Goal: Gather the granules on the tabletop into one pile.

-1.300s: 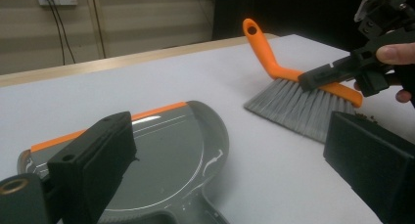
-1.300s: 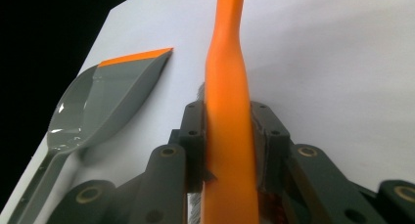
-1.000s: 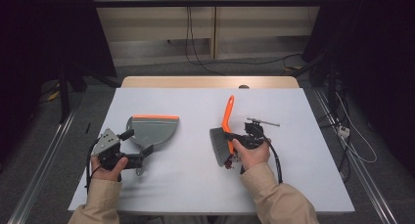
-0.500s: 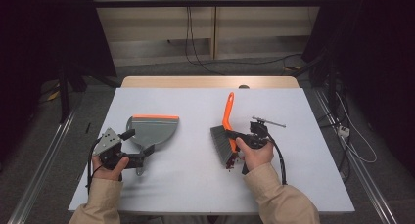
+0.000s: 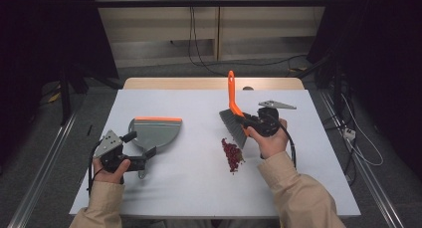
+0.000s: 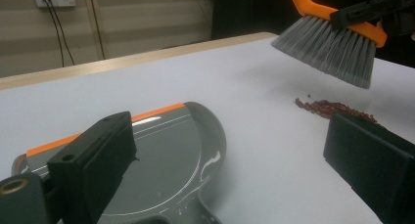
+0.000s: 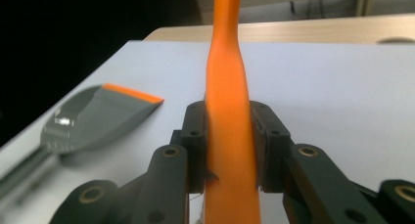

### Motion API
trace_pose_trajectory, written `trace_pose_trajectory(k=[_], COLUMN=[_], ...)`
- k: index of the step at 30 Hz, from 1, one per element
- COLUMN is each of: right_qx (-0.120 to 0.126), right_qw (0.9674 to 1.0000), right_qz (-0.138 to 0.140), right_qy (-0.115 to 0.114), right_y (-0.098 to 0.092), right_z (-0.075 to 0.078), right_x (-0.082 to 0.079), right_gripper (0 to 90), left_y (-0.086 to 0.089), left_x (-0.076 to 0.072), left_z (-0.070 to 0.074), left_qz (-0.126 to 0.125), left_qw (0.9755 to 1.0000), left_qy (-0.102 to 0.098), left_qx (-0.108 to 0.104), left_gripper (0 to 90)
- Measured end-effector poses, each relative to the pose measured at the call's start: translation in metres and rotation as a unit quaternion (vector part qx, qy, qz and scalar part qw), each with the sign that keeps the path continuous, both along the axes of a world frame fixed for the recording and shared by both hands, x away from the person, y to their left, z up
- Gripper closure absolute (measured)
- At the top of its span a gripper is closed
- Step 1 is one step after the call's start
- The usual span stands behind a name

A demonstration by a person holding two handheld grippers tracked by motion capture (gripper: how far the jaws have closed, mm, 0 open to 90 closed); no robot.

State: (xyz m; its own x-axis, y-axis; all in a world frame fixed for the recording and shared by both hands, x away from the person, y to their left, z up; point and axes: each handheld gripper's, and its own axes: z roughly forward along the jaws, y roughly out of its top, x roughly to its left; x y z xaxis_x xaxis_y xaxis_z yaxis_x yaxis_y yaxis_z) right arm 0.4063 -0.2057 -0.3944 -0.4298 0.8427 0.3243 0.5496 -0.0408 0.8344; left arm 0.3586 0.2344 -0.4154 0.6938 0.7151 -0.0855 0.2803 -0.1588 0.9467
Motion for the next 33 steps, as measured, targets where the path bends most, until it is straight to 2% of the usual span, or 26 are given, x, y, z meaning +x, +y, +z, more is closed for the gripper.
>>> trace_pose_trajectory(k=[2, 5, 8, 10, 11, 12, 13, 14, 20, 22, 23, 27, 33], right_qx=[-0.036, -0.072, -0.103, -0.123, -0.123, -0.132, -0.132, -0.136, -0.151, -0.155, -0.158, -0.168, -0.191], right_qw=[0.9991, 0.9962, 0.9907, 0.9863, 0.9863, 0.9834, 0.9834, 0.9809, 0.9740, 0.9727, 0.9709, 0.9670, 0.9566], right_qz=[0.017, 0.040, 0.070, 0.091, 0.091, 0.103, 0.103, 0.116, 0.142, 0.146, 0.152, 0.160, 0.187], right_qy=[-0.012, -0.028, -0.055, -0.064, -0.064, -0.070, -0.070, -0.078, -0.091, -0.092, -0.097, -0.106, -0.117], right_y=[-0.002, -0.002, -0.002, -0.002, -0.002, -0.002, -0.002, -0.002, -0.003, -0.003, -0.004, -0.006, -0.006], right_z=[-0.003, -0.008, -0.013, -0.016, -0.016, -0.019, -0.019, -0.022, -0.028, -0.030, -0.030, -0.030, -0.032], right_x=[0.004, 0.010, 0.015, 0.019, 0.019, 0.022, 0.022, 0.025, 0.030, 0.032, 0.033, 0.037, 0.041], right_gripper=[71.2, 71.2, 71.3, 71.3, 71.3, 71.3, 71.3, 71.3, 71.3, 71.3, 71.3, 71.3, 71.2], left_y=[0.000, -0.001, -0.001, 0.000, 0.000, 0.000, 0.000, -0.001, -0.001, 0.000, 0.000, 0.000, -0.001], left_x=[0.000, 0.000, 0.000, 0.000, 0.000, 0.000, 0.000, 0.000, 0.001, 0.001, 0.001, 0.001, 0.000], left_z=[0.000, 0.000, -0.001, -0.001, -0.001, -0.001, -0.001, -0.001, -0.002, -0.002, -0.002, -0.002, -0.002], left_qz=[0.000, 0.001, 0.001, 0.001, 0.001, 0.001, 0.001, 0.002, 0.001, 0.001, 0.001, 0.002, 0.001], left_qw=[1.0000, 1.0000, 1.0000, 1.0000, 1.0000, 1.0000, 1.0000, 1.0000, 1.0000, 1.0000, 1.0000, 1.0000, 1.0000], left_qy=[0.001, 0.003, 0.003, 0.003, 0.003, 0.003, 0.003, 0.004, 0.005, 0.005, 0.005, 0.006, 0.007], left_qx=[0.000, 0.000, 0.001, 0.002, 0.002, 0.002, 0.002, 0.001, 0.001, 0.001, 0.001, 0.001, 0.003], left_gripper=[4.8, 4.8, 4.8, 4.8, 4.8, 4.8, 4.8, 4.8, 4.8, 4.8, 4.8, 4.8, 4.8])
